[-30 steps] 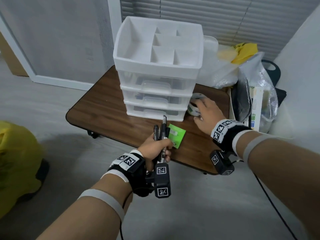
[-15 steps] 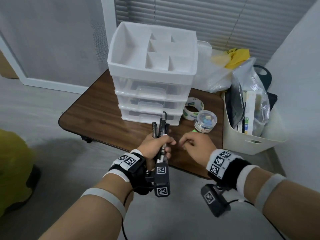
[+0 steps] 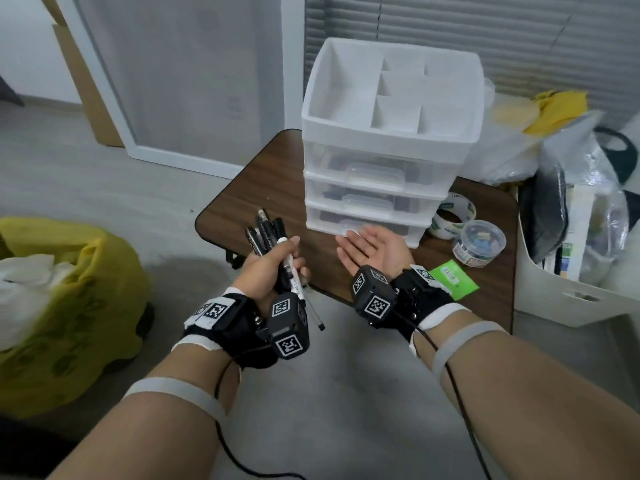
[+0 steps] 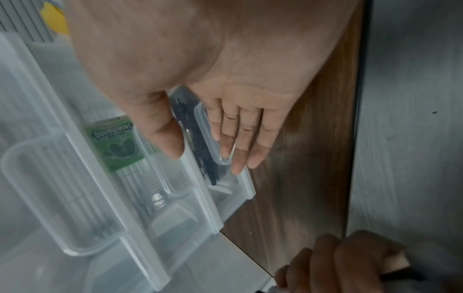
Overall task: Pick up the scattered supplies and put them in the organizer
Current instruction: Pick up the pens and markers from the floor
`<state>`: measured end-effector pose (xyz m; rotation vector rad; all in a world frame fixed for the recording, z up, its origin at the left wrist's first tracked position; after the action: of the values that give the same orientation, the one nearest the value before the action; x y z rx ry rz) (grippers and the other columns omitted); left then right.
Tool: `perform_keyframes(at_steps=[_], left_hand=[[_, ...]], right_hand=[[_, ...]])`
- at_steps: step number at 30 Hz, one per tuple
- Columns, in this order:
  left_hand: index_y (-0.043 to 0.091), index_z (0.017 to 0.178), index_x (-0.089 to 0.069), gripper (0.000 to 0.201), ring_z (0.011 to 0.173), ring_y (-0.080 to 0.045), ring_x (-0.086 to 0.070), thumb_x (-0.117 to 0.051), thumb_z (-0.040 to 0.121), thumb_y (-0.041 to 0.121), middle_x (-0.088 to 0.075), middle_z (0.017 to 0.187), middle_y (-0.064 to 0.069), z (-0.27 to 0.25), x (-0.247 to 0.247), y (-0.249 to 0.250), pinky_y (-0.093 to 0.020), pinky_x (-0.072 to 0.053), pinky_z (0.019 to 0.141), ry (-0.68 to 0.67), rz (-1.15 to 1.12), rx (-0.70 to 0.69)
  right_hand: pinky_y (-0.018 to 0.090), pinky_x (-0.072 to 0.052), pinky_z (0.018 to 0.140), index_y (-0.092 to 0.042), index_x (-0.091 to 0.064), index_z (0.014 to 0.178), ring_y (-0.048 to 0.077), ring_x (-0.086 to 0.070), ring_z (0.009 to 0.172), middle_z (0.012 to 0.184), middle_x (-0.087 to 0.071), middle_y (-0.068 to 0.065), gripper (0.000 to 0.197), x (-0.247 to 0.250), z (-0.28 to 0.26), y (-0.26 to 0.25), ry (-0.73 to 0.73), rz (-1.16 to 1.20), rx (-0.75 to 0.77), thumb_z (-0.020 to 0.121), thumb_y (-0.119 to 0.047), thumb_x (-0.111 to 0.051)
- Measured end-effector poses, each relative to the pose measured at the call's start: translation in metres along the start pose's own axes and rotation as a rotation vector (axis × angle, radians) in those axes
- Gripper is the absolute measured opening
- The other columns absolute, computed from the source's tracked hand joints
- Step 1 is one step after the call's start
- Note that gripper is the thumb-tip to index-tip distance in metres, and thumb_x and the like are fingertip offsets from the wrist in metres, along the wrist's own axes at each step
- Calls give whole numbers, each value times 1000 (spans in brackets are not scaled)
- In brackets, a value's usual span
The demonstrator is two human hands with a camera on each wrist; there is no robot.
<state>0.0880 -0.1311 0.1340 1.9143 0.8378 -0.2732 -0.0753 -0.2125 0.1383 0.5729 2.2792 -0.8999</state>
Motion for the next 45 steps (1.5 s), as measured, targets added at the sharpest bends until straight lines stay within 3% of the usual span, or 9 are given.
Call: perform_keyframes(at_steps=[16, 25, 29, 33, 35, 37, 39, 43, 45], left_hand=[[13, 81, -55, 27, 67, -23, -64, -68, 93, 33, -56, 80, -8, 11, -21, 25, -35, -59, 67, -110, -124, -76], [8, 88, -62, 19, 93, -27, -66, -66, 94, 25, -65, 84, -7, 16, -34, 15, -42, -53, 98, -64, -245, -62], [7, 94, -63, 16, 98, -29, -65, -67, 94, 23, -65, 89, -9, 19, -41, 9, -44, -55, 93, -41, -241, -102], [5, 94, -60, 12, 87, -26, -67, -59, 99, 16, -66, 81, -8, 20, -56, 6, -38, -62, 71, -11, -205, -169], [8, 88, -62, 14, 85, -25, -68, -60, 98, 17, -68, 79, -6, 24, -60, 1, -37, -61, 69, 14, -188, -192], [9, 88, -63, 13, 82, -25, -68, -61, 97, 18, -69, 79, -6, 27, -65, -3, -39, -60, 70, 16, -199, -192], [10, 93, -64, 11, 83, -23, -68, -61, 98, 19, -69, 84, -5, 28, -72, -8, -41, -61, 76, 15, -217, -171], [8, 106, -66, 17, 93, -24, -66, -61, 98, 23, -68, 102, -7, 28, -89, -12, -49, -51, 100, -12, -286, -137], [6, 118, -65, 26, 96, -23, -68, -59, 99, 23, -68, 110, -8, 27, -95, -15, -44, -56, 92, 14, -222, -129]], right_hand=[[53, -50, 95, -4, -54, 127, 33, -63, 116, 124, -67, 15, 66, 35, -43, 22, -69, -166, -155, 84, -53, -64], [47, -56, 84, 1, -56, 128, 33, -66, 111, 122, -67, 21, 54, 42, -54, 30, 25, -277, -175, 92, -40, -60], [28, -53, 58, 4, -69, 110, 23, -71, 76, 94, -73, 16, 51, 40, -69, 19, 22, -666, -207, 97, -41, -51], [23, -37, 41, 1, -66, 84, 19, -52, 45, 62, -59, 11, 33, 26, -83, -17, 138, -989, 161, 98, -23, -50], [30, -49, 45, -3, -62, 88, 19, -59, 50, 69, -62, 9, 19, 24, -81, -35, 207, -1117, 423, 96, -14, -49], [40, -59, 65, -14, -59, 96, 17, -67, 67, 81, -67, 4, 9, 21, -76, -47, 265, -1304, 597, 92, -19, -52], [41, -56, 79, -24, -53, 106, 17, -67, 83, 93, -66, -2, 17, 15, -71, -51, 235, -1494, 546, 90, -29, -55], [34, -49, 70, -26, -48, 117, 19, -67, 82, 91, -65, 0, 31, -5, -60, -50, 98, -1591, 325, 92, -43, -55], [32, -48, 68, -17, -54, 115, 18, -63, 75, 87, -63, 3, 28, -12, -52, -51, 61, -1464, 300, 91, -30, -60]])
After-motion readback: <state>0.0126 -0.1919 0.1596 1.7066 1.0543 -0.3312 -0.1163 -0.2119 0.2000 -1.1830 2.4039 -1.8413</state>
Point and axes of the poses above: each hand's wrist, its own z-axis towards the middle knuckle, its own x-axis out of the back of the hand, y = z × x, the point moved 3 cm from there along z, towards the middle knuckle
